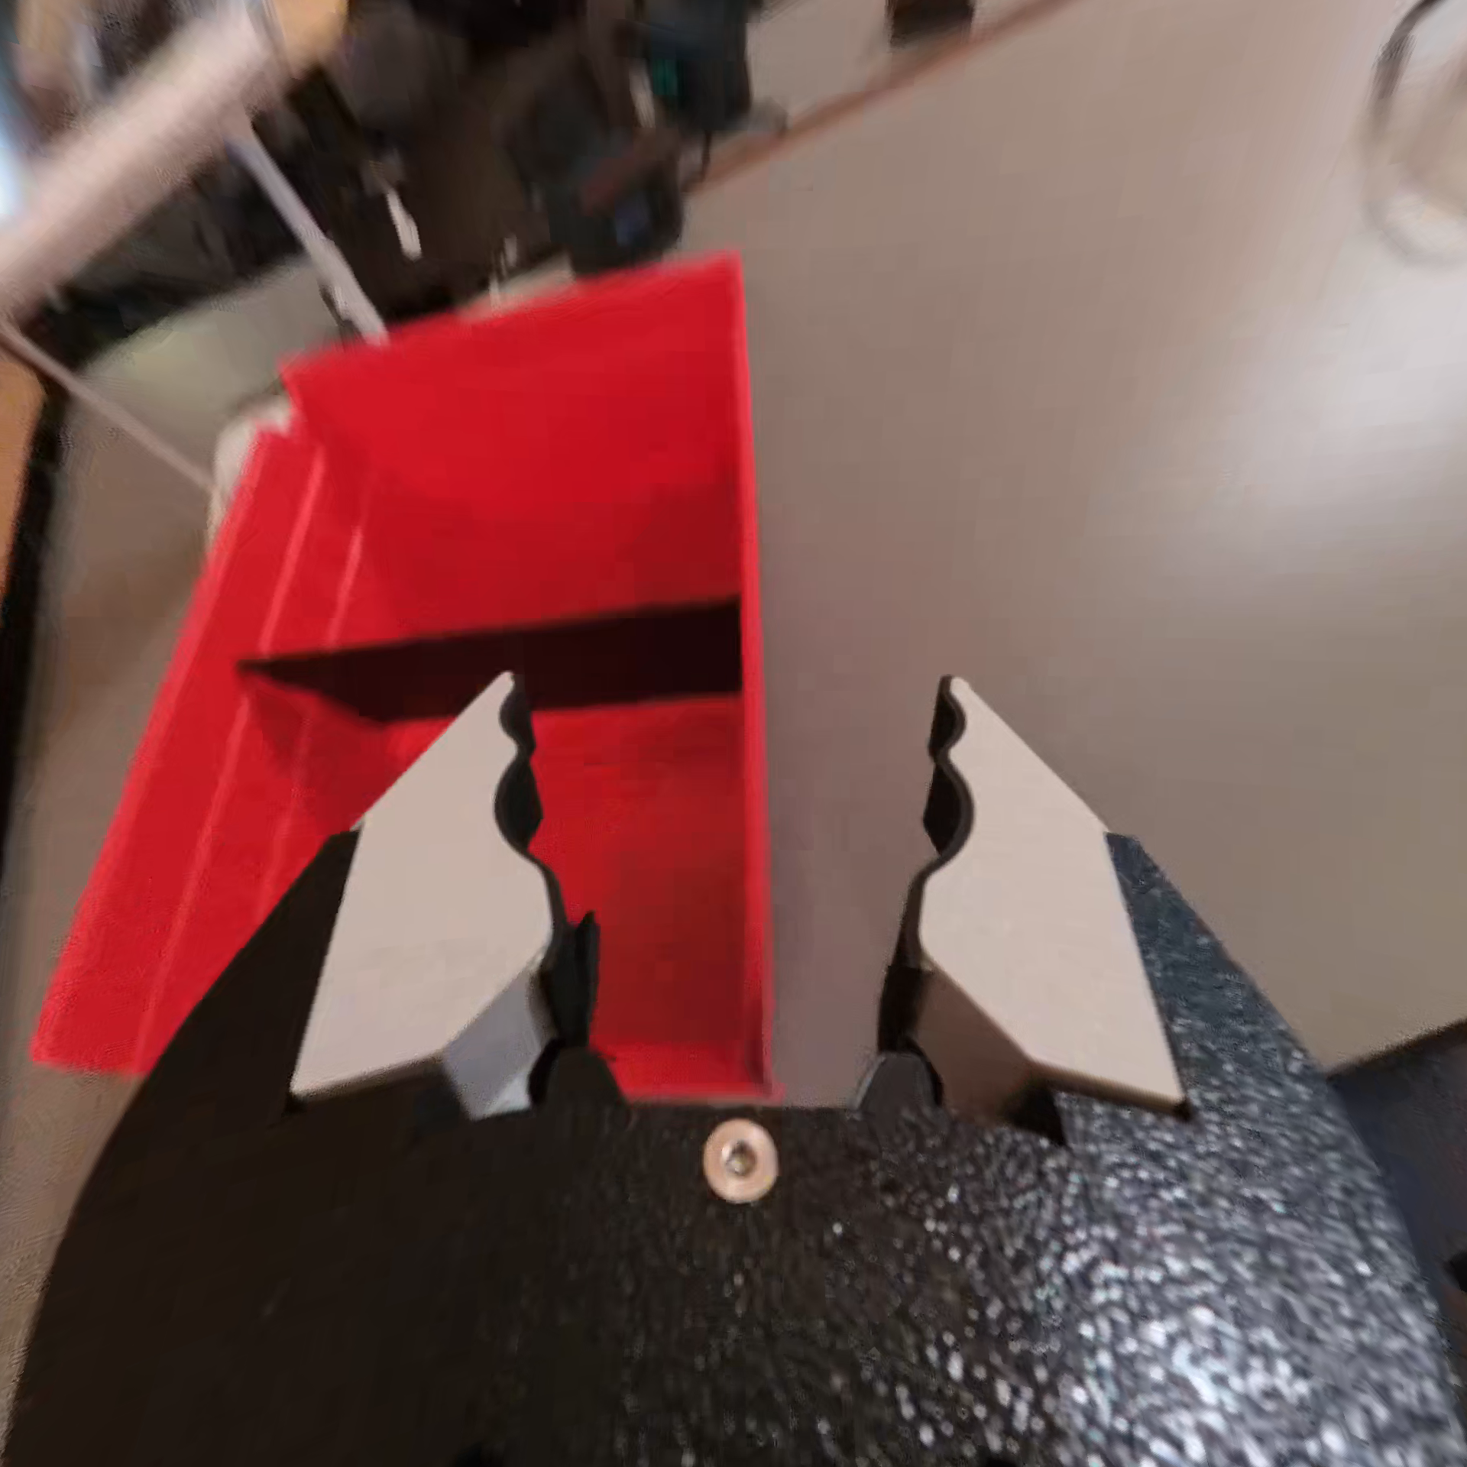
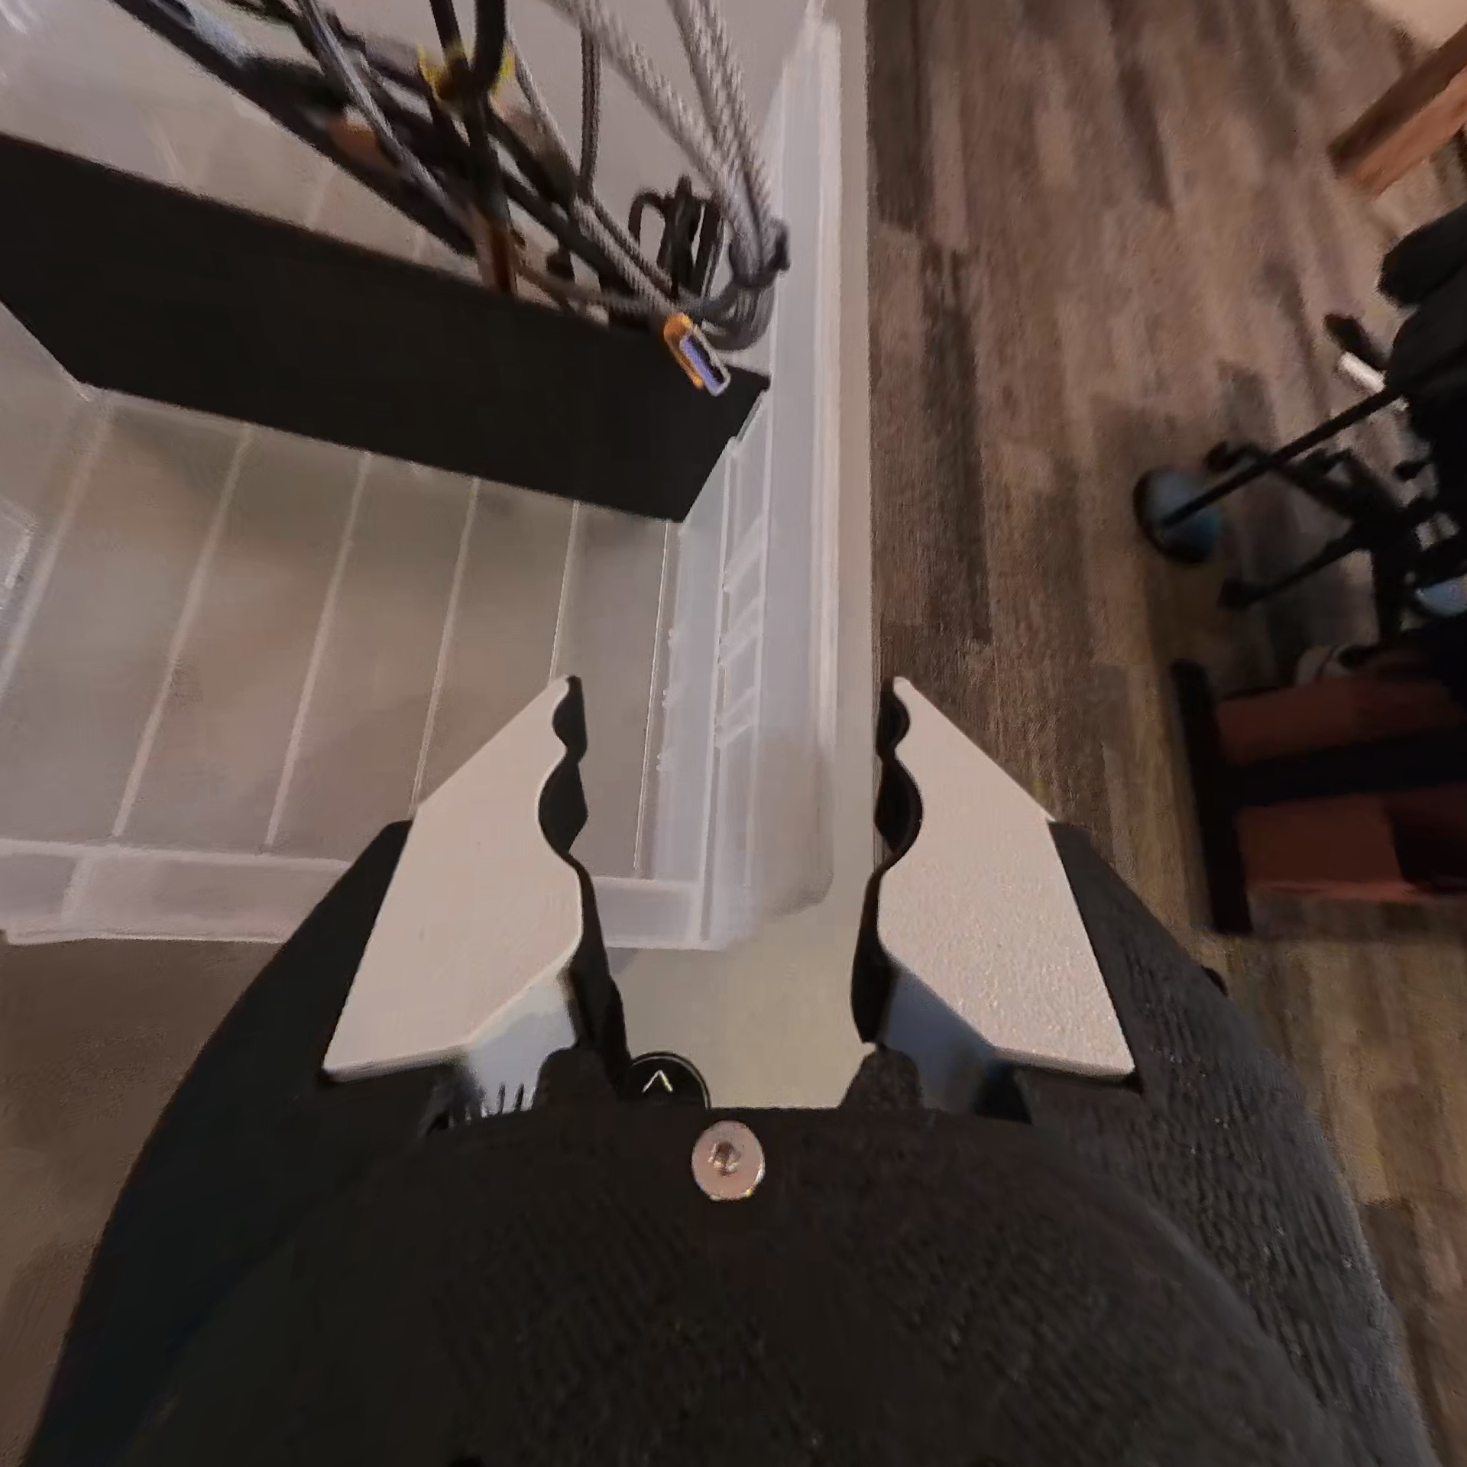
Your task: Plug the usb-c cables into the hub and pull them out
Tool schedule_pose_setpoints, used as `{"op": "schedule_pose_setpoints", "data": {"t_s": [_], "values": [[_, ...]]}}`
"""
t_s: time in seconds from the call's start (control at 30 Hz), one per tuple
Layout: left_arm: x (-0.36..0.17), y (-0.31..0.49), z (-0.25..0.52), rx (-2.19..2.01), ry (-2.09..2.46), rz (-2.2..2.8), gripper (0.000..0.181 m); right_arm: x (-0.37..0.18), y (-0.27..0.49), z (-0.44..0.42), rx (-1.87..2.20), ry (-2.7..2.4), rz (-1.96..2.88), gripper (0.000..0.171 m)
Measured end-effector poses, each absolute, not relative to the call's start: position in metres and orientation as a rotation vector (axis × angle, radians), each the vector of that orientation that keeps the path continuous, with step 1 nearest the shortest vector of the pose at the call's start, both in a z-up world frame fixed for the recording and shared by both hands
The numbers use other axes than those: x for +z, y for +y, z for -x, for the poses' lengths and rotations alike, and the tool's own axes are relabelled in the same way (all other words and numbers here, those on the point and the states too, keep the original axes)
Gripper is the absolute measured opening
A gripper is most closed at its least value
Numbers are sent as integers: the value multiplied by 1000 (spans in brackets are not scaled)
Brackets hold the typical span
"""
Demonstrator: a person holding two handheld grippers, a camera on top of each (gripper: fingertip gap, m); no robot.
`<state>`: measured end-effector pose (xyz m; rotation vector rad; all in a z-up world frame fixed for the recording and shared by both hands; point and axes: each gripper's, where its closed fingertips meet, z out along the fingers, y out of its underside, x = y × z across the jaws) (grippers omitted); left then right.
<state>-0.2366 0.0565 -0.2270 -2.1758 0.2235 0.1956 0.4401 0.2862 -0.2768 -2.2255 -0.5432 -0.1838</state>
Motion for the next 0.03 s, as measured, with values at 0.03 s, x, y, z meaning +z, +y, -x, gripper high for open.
{"op": "schedule_pose_setpoints", "data": {"t_s": [0.03], "values": [[-242, 46, 242, 191, 207, 2245, 93, -284, 286, -442, -201, -550, 2262, 67]]}}
